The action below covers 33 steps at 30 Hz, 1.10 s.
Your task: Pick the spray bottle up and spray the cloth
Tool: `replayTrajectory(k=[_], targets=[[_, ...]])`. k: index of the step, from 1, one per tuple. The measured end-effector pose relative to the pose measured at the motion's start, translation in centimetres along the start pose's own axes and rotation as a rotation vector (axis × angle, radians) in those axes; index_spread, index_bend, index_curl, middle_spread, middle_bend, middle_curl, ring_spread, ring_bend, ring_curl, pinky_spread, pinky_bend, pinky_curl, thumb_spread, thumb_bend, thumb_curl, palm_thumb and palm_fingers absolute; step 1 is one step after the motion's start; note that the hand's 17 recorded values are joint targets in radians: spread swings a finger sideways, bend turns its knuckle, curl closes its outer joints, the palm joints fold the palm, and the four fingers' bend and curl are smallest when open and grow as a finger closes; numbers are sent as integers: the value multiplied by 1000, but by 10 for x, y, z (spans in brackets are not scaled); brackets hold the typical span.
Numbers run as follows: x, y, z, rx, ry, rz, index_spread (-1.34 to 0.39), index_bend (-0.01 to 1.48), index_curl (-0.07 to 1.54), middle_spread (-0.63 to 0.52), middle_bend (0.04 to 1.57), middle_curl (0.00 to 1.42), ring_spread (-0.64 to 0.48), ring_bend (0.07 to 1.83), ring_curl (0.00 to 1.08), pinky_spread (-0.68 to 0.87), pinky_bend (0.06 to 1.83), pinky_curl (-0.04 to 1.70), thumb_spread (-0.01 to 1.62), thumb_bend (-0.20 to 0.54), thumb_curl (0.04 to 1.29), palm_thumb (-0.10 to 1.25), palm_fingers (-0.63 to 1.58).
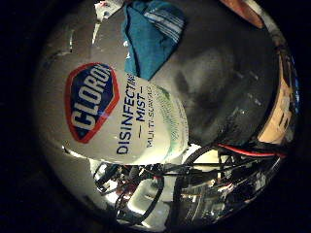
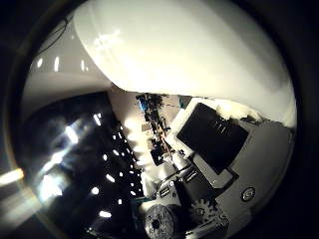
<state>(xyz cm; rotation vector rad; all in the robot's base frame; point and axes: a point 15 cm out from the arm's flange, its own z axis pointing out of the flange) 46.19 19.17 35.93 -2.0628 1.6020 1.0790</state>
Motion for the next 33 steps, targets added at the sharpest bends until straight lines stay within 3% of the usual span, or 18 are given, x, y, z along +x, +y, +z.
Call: replayTrajectory(k=[10,33], targets=[[20,-19,30,-59,-6,51,-288,1030,1019,-148,1356,751,-176,1497,601,-233,1136,1083,505,-21,955,962,1146],[10,-9,18,-50,-4,71,-289,1026,1023,-149,1352,756,-178,1491,604,-251,1117,1113,513,-21,964,962,1148]])
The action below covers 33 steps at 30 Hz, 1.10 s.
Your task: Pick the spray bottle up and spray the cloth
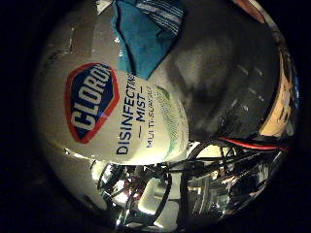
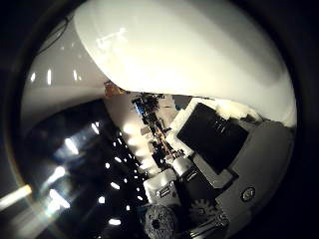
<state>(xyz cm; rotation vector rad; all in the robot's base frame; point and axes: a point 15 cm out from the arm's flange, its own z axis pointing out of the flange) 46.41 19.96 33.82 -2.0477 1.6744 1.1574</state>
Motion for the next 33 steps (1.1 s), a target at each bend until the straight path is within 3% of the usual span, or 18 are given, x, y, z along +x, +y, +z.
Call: replayTrajectory(k=[12,17,26,33], targets=[[-13,-10,7,6,-61,-16,-290,1028,1025,-150,1359,759,-178,1489,606,-248,1113,1119,530,-20,970,962,1149],[-61,-7,-4,57,-162,-104,-292,1027,1033,-152,1358,764,-178,1493,607,-243,1116,1120,534,-21,972,961,1144],[-115,-4,-7,129,-195,-194,-295,1021,1043,-153,1355,769,-178,1493,607,-237,1116,1121,537,-21,974,961,1144],[-162,-5,-6,228,-188,-343,-297,1018,1048,-152,1348,768,-178,1492,606,-235,1116,1121,532,-20,984,965,1145]])
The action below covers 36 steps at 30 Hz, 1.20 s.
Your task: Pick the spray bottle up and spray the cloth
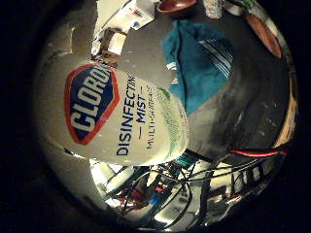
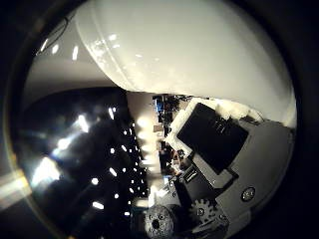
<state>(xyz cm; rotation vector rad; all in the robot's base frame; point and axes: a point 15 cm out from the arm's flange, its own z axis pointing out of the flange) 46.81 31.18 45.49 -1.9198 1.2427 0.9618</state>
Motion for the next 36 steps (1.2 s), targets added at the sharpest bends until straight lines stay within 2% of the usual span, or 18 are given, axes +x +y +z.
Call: replayTrajectory(k=[6,9,16,20,26,36], targets=[[-24,-7,25,23,-34,-182,-298,1015,1050,-153,1351,770,-178,1491,606,-234,1115,1121,537,-21,984,958,1146],[-40,-9,47,22,-112,-288,-298,1016,1051,-152,1345,770,-178,1492,606,-234,1115,1121,543,-20,984,954,1145],[-52,-33,102,80,-278,-359,-299,1017,1051,-154,1338,772,-178,1492,606,-234,1116,1122,556,-26,984,942,1146],[-49,-34,145,76,-277,-417,-298,1026,1050,-151,1338,767,-179,1487,606,-236,1121,1125,678,-27,950,848,1152],[-47,-35,196,81,-322,-424,-294,1016,1038,-148,1332,756,-179,1489,606,-227,1119,1133,820,-18,902,835,1149],[-31,-31,241,64,-325,-407,-288,1005,1018,-135,1331,745,-179,1487,607,-222,1117,1135,890,-17,854,861,1152]])
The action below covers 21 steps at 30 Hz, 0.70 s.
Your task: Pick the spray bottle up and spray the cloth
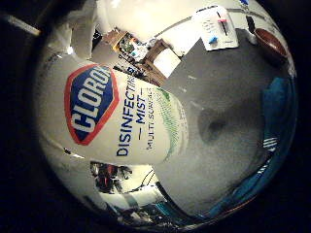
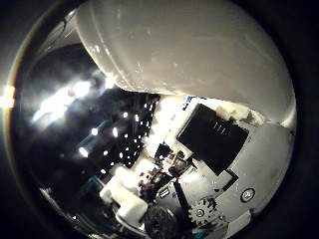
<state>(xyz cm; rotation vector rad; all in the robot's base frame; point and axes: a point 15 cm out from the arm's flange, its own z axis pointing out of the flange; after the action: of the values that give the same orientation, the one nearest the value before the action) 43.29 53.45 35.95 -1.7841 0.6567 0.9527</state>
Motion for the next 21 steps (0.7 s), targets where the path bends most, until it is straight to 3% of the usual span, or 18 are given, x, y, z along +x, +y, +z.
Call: replayTrajectory(k=[21], targets=[[46,24,19,-24,18,38,-294,977,1007,-133,1328,732,-184,1420,617,-234,1098,1140,890,-23,807,829,1092]])
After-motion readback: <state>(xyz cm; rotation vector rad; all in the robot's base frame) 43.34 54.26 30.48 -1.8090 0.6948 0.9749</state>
